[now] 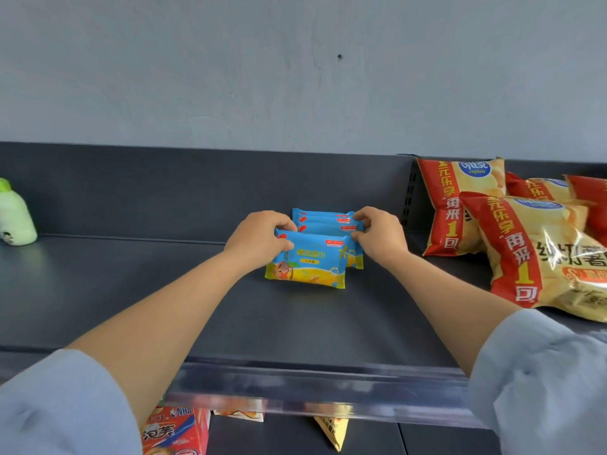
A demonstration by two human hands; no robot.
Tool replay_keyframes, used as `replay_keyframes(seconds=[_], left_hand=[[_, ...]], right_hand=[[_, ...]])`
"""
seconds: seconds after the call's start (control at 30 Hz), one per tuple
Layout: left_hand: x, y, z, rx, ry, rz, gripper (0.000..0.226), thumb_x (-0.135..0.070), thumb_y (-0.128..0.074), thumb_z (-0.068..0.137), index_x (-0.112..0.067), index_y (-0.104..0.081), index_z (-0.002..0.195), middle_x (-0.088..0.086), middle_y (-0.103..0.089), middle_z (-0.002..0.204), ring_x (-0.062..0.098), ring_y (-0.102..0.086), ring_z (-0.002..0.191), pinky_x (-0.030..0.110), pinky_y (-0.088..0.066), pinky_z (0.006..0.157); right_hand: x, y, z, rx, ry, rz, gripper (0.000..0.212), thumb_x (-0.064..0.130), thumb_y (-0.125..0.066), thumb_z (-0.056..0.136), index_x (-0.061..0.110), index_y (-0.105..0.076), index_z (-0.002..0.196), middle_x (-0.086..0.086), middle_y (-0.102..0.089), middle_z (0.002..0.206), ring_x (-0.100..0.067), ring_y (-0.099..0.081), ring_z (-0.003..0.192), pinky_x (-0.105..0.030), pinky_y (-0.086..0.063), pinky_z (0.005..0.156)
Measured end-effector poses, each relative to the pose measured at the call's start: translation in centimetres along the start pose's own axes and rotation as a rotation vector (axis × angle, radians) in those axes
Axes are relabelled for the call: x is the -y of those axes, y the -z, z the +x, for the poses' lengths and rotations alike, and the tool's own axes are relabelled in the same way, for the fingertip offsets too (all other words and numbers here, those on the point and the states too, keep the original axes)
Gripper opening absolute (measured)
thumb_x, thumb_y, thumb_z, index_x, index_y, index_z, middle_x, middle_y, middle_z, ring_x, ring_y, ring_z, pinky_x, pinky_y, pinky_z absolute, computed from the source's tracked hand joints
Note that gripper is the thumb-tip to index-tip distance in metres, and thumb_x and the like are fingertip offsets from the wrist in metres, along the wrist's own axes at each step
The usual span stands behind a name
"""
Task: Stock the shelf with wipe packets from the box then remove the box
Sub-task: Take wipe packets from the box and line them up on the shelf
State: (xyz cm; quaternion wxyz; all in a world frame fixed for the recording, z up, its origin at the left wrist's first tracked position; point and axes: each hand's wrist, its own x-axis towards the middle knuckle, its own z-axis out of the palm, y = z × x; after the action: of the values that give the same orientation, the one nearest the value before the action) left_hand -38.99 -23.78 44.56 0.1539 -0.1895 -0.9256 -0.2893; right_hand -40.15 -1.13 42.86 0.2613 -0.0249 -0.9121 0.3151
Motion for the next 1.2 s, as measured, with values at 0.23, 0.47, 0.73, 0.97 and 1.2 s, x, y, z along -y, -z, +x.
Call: replay_keyframes(seconds=[0.23, 0.47, 0.73, 0.97, 1.2], left_hand=[[0.1, -1.5, 1.4, -0.07, -0.021, 0.077, 0.02, -0.019, -0.067, 0.087, -0.025, -0.053, 0.1, -0.008, -0.06, 0.112, 0.01, -0.056, 0.097, 0.029, -0.05, 0.077], [-0.2, -2.5, 2.7, -0.053, -0.047, 0.132, 0.025, -0.009, -0.065, 0.086, -0.023, -0.054, 0.104, -0.008, -0.057, 0.115, 0.009, -0.053, 0.099, 0.026, -0.047, 0.075], [0.0, -3.7, 3.7, -0.054, -0.08, 0.183, 0.028, -0.007, -0.061, 0.088, -0.021, -0.054, 0.111, -0.007, -0.053, 0.115, 0.009, -0.05, 0.1, 0.025, -0.045, 0.076], [0.2, -4.3, 4.2, 0.018, -0.126, 0.303, 0.048, -0.013, -0.07, 0.082, -0.022, -0.047, 0.123, -0.006, -0.046, 0.122, 0.011, -0.046, 0.11, 0.032, -0.049, 0.083], [0.3, -5.0, 4.8, -0.054, -0.17, 0.417, 0.046, -0.015, -0.068, 0.085, -0.022, -0.045, 0.124, -0.004, -0.047, 0.123, 0.013, -0.047, 0.111, 0.029, -0.049, 0.079]], right_hand=[[-0.8, -1.0, 1.4, -0.025, -0.015, 0.011, 0.028, 0.011, -0.067, 0.087, 0.015, -0.062, 0.115, -0.004, -0.064, 0.11, -0.018, -0.061, 0.096, -0.035, -0.056, 0.082], [-1.5, -1.1, 2.6, -0.011, -0.007, 0.008, 0.029, 0.01, -0.063, 0.089, 0.017, -0.062, 0.117, -0.003, -0.063, 0.114, -0.015, -0.06, 0.095, -0.031, -0.058, 0.076], [-2.1, -1.1, 3.4, 0.065, 0.012, -0.005, 0.031, 0.007, -0.059, 0.091, 0.017, -0.059, 0.12, -0.003, -0.063, 0.114, -0.014, -0.06, 0.097, -0.028, -0.056, 0.076], [-2.3, -1.2, 3.9, 0.095, 0.016, -0.018, 0.029, 0.001, -0.056, 0.092, 0.016, -0.061, 0.117, -0.004, -0.062, 0.116, -0.016, -0.061, 0.107, -0.032, -0.058, 0.078], [-1.9, -1.3, 4.2, 0.064, 0.029, -0.066, 0.028, 0.003, -0.057, 0.092, 0.019, -0.061, 0.115, -0.003, -0.062, 0.114, -0.016, -0.06, 0.103, -0.033, -0.059, 0.075]])
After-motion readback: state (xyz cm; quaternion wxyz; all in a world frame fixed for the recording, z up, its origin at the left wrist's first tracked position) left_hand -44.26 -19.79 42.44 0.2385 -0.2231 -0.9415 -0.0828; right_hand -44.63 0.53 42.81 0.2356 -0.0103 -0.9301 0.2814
